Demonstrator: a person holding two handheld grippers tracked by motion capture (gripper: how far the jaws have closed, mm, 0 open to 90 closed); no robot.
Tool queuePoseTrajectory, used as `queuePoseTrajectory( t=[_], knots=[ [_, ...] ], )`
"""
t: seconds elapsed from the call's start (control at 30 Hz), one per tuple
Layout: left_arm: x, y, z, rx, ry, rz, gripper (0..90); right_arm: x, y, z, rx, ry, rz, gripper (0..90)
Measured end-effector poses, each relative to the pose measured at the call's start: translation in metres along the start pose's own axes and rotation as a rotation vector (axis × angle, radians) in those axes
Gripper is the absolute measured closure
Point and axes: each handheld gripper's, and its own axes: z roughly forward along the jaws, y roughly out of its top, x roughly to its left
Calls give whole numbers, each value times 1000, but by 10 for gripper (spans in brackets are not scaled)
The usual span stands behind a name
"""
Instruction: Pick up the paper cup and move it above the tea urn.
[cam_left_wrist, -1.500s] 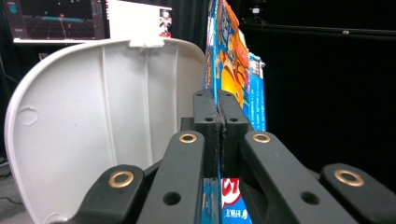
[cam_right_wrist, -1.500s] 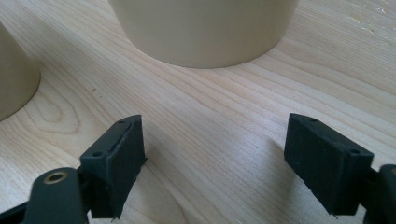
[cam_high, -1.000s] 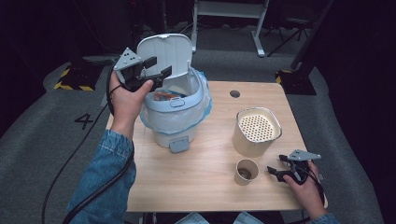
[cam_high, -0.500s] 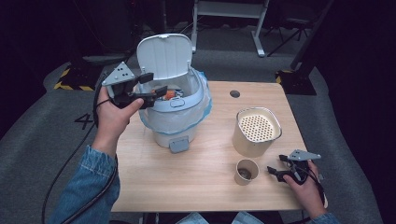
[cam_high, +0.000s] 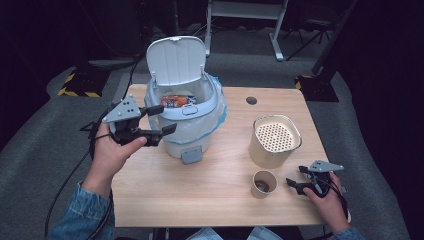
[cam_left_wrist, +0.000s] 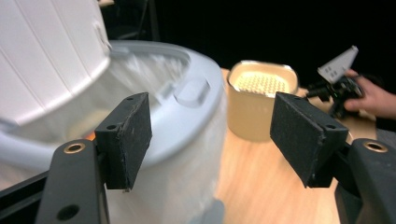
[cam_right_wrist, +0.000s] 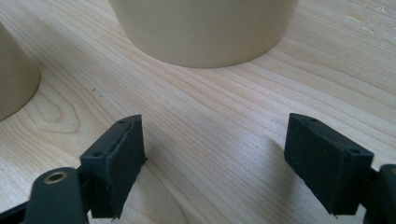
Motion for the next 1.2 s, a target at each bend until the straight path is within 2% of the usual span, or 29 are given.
queuePoseTrajectory(
  t=[0.13, 0.23, 0.47, 0.57, 0.67, 0.7, 0.8, 0.83, 0.87, 0.97, 1.03, 1.07, 1.1, 1.2],
  knots=[
    [-4, -23, -1, 42, -35, -6, 299, 0, 0, 0, 1, 1, 1, 205],
    [-5, -43, -1, 72, -29, -14, 294, 0, 0, 0, 1, 1, 1, 205],
    [-9, -85, 0, 64, -27, -68, 269, 2, 1, 0, 6, -4, 10, 179],
    [-10, -98, 2, 74, -19, -83, 267, 4, 2, 2, 12, -3, 8, 152],
    [-10, -109, 5, 116, -7, -90, 263, 5, 2, 3, 10, 0, 1, 157],
    [-11, -112, 7, 117, -6, -98, 259, 5, 2, 3, 10, -2, -1, 159],
    [-13, -125, 14, 148, -31, -118, 252, 6, 2, 2, 9, -6, 1, 165],
    [-13, -125, 14, 148, -31, -118, 251, 6, 2, 2, 9, -6, 2, 167],
    [-12, -132, 20, 178, -34, -121, 251, 6, 2, 2, 8, -7, 3, 170],
    [-11, -142, 27, 214, -32, -136, 251, 7, 2, 2, 6, -8, 2, 178],
    [-11, -149, 34, 254, -32, -134, 249, 7, 2, 1, 12, -1, -4, 170],
    [-11, -149, 34, 254, -32, -134, 249, 7, 2, 1, 12, -1, -4, 170],
    [-11, -155, 39, 300, -30, -120, 250, 8, 2, 0, 21, 11, -6, 177],
    [-12, -163, 47, 338, -24, -119, 252, 10, 3, -2, 36, 25, -18, 203]
  ],
)
